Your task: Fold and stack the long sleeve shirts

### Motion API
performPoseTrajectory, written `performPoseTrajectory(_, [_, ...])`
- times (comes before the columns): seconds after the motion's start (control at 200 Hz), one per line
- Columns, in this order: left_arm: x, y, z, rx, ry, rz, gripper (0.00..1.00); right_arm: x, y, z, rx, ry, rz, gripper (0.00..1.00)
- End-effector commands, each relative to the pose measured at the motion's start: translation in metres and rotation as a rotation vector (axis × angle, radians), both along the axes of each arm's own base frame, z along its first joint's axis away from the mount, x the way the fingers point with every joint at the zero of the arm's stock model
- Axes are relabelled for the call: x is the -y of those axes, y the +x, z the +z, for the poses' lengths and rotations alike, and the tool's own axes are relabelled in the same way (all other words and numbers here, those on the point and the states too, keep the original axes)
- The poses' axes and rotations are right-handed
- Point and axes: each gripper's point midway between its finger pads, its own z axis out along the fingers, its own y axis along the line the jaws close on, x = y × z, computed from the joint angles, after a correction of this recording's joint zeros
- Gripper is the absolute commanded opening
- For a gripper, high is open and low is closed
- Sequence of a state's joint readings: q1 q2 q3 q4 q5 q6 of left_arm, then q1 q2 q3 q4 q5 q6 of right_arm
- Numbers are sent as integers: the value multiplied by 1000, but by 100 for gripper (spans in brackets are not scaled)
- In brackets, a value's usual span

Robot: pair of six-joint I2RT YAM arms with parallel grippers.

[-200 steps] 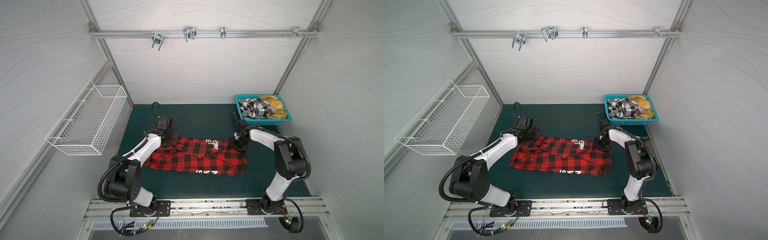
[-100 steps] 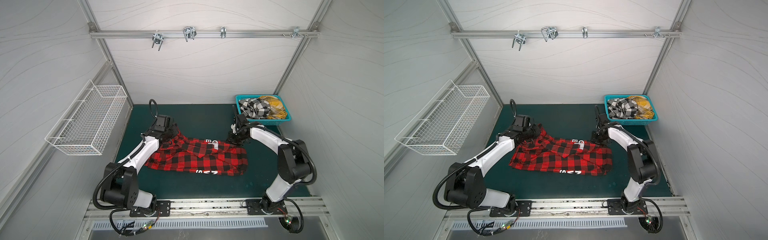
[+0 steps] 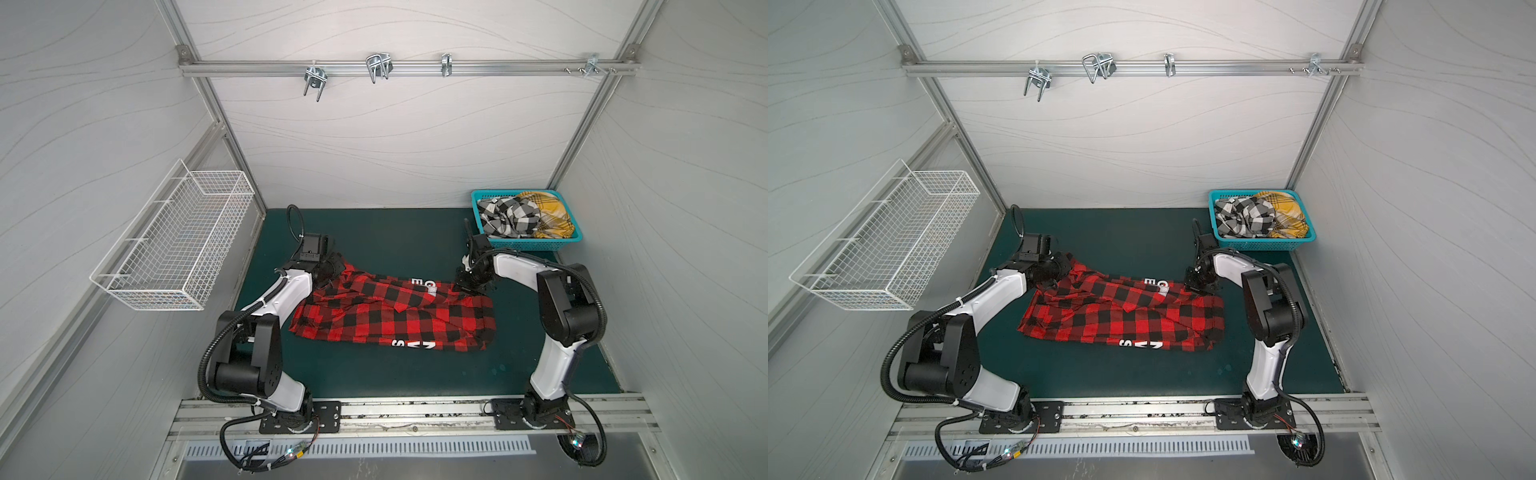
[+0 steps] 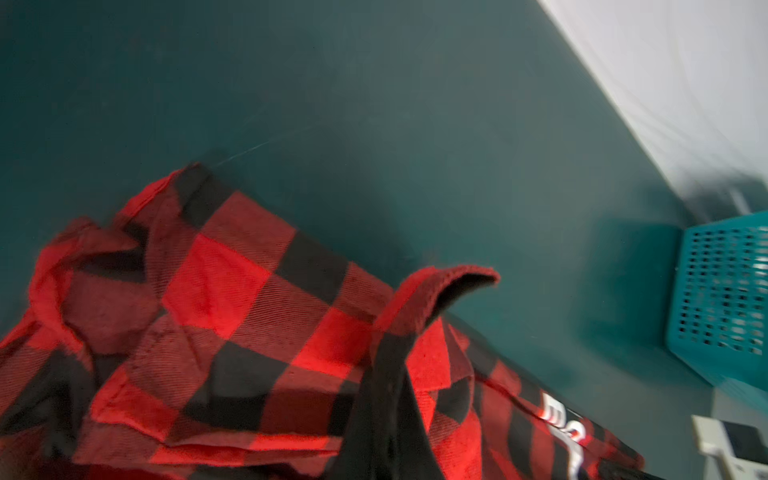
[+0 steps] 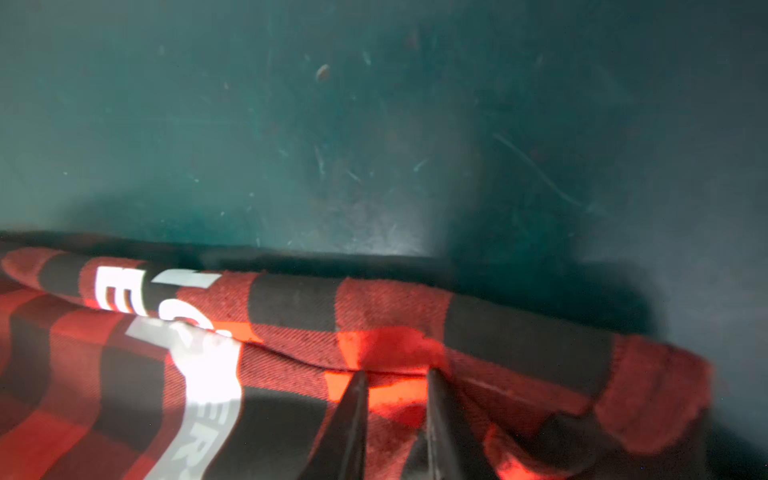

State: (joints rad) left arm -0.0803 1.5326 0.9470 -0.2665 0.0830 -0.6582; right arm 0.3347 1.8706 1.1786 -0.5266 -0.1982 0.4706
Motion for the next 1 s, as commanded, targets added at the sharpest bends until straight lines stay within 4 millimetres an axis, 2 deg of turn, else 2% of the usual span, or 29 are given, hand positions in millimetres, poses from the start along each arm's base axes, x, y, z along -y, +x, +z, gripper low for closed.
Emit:
performPoseTrajectory(0.0, [-7, 1, -19, -18, 7, 25, 0, 4, -19, -21, -68, -31, 21, 35])
performPoseTrajectory(0.11, [-7, -5, -26, -9, -24, 54, 0, -1, -20, -17, -70, -16, 31, 41])
performPoseTrajectory(0.165, [-9, -8, -29, -14, -25, 72, 0, -5, -19, -13, -65, -5, 36, 48])
performPoseTrajectory(0.19, [-9, -9, -31, -20, -26, 78, 5, -6, -19, -11, -61, -1, 38, 50])
performPoseTrajectory(0.26, [-11, -12, -35, -42, -26, 99, 32, -9, -19, 1, -45, 12, 43, 56])
performPoseTrajectory(0.34, [-17, -17, -33, -67, -8, 137, 45, -10, -21, 23, -10, -3, 58, 58])
performPoseTrajectory(0.44, [-31, -23, -7, -59, 45, 198, 52, -1, -33, 59, 56, -83, 74, 62])
performPoseTrajectory(0.485, [-35, -25, 9, -45, 61, 217, 54, 3, -46, 74, 70, -119, 89, 63])
performPoseTrajectory(0.555, [-31, -24, 28, -22, 67, 200, 57, 5, -73, 90, 81, -151, 117, 64])
performPoseTrajectory(0.645, [-10, -26, 23, -57, 56, 117, 53, 3, -116, 87, 41, -157, 127, 58])
performPoseTrajectory(0.755, [12, -27, -5, -140, 24, 44, 41, -8, -157, 67, -40, -114, 108, 46])
performPoseTrajectory(0.86, [21, -23, -32, -216, -9, 22, 27, -30, -170, 46, -107, -40, 91, 38])
performPoseTrajectory(0.93, [22, -15, -39, -251, 4, 16, 15, -40, -171, 32, -143, -38, 90, 33])
performPoseTrajectory(0.995, [19, -11, -44, -276, 30, 16, 10, -42, -171, 15, -170, -62, 78, 29])
